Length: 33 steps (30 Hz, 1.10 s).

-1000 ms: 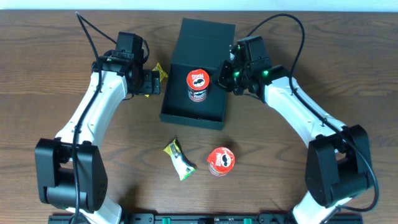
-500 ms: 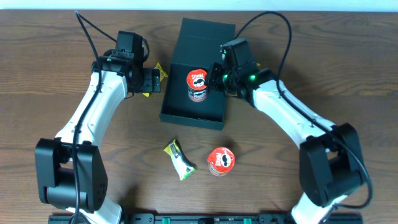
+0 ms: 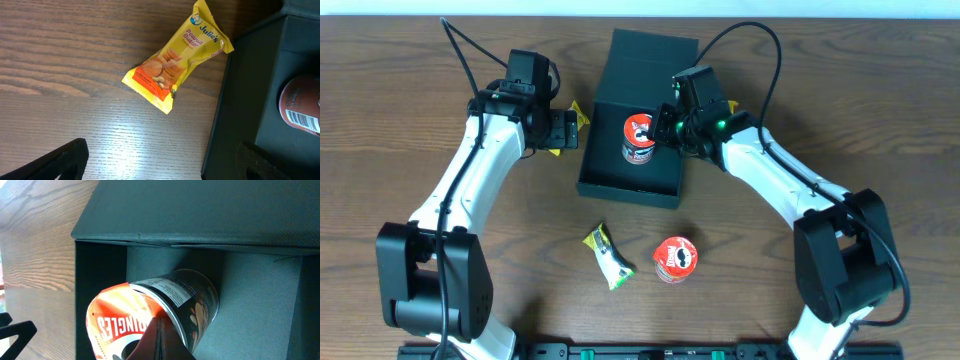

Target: Pack container

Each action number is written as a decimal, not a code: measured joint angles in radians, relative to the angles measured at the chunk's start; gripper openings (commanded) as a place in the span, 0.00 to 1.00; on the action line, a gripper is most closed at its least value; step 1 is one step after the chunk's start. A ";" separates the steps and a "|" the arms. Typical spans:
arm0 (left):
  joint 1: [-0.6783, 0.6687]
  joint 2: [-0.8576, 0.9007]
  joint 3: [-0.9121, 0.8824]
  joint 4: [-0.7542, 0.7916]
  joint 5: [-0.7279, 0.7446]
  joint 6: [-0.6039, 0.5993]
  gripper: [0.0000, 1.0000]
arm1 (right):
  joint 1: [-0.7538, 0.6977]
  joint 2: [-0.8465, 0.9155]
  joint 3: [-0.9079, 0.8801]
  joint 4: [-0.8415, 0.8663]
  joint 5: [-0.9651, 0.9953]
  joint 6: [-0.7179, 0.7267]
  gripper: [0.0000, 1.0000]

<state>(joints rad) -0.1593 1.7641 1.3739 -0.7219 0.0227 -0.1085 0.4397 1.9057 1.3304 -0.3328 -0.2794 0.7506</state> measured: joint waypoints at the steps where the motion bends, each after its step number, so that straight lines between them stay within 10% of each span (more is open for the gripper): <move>1: 0.000 0.000 0.000 0.000 0.000 0.000 0.95 | -0.002 0.000 0.003 -0.007 0.000 -0.003 0.01; 11: 0.000 0.000 0.000 0.001 0.000 0.000 0.96 | -0.007 0.003 0.206 -0.297 0.139 -0.109 0.01; 33: -0.031 0.037 0.000 0.161 0.175 0.000 0.96 | 0.011 0.056 0.234 -0.351 0.249 -0.152 0.01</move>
<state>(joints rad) -0.1902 1.8008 1.3739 -0.5613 0.1974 -0.1085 0.4503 1.9617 1.5646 -0.6838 -0.0307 0.5987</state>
